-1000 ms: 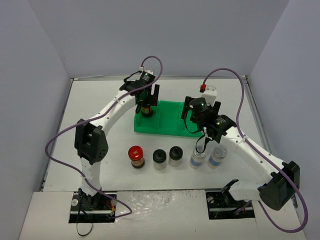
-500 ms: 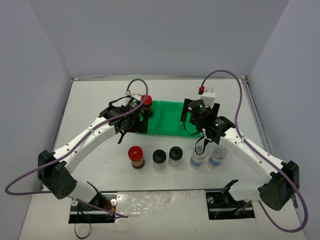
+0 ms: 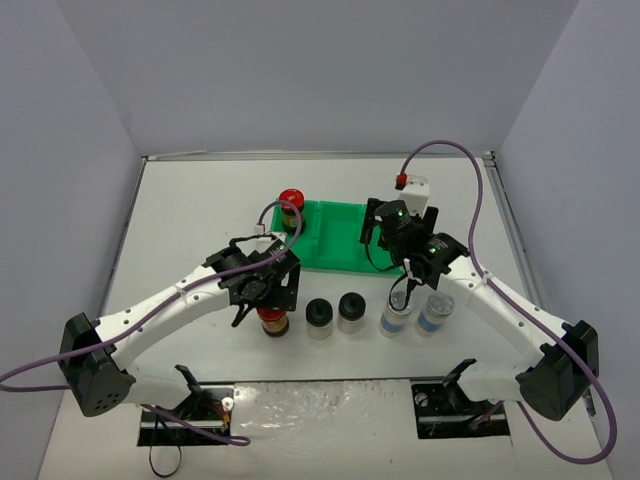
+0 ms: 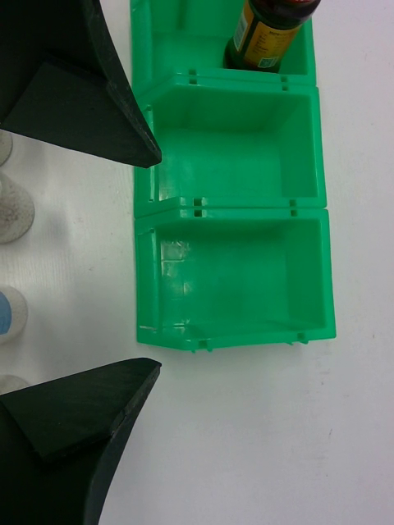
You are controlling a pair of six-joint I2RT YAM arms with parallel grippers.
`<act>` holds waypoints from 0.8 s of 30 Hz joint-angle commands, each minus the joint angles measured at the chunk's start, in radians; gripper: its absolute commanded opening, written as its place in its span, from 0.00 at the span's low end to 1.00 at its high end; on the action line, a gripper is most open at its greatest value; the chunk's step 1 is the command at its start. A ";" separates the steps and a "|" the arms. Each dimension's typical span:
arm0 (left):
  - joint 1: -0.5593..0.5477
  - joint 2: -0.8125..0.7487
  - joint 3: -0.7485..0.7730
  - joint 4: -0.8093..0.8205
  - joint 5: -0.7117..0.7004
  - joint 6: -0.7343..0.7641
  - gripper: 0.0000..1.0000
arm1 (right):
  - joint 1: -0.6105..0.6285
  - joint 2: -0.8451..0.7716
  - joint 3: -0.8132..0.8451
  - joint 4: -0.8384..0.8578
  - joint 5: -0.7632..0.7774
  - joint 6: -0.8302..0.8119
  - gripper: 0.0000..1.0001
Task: Organize the condiment bottles
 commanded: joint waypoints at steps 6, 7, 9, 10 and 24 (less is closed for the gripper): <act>-0.041 -0.014 -0.018 -0.018 -0.001 -0.081 0.87 | 0.009 -0.036 -0.008 0.034 0.047 0.017 1.00; -0.044 -0.007 -0.018 -0.017 -0.001 -0.081 0.87 | 0.009 -0.038 -0.008 0.036 0.050 0.017 1.00; -0.051 -0.002 -0.022 -0.002 -0.005 -0.078 0.86 | 0.009 -0.043 -0.012 0.035 0.050 0.017 1.00; -0.052 0.001 -0.024 0.006 -0.006 -0.075 0.84 | 0.009 -0.045 -0.012 0.036 0.050 0.017 1.00; -0.052 0.073 -0.013 0.071 0.021 -0.052 0.10 | 0.009 -0.065 -0.025 0.031 0.056 0.015 1.00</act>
